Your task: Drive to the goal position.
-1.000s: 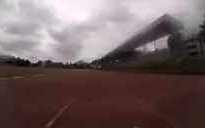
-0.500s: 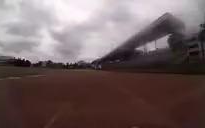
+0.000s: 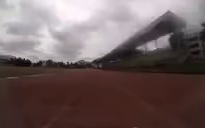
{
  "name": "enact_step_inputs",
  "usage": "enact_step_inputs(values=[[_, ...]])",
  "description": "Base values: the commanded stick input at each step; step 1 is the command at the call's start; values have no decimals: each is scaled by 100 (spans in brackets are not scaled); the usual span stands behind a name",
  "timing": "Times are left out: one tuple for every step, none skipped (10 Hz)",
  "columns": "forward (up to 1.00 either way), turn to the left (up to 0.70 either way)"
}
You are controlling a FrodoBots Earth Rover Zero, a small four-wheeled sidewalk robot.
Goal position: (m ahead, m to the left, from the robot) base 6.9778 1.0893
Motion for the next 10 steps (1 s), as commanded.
enact_step_inputs(values=[[67,0],[67,0],[67,0],[67,0],[67,0],[67,0],[67,0],[67,0],[67,0],[67,0]])
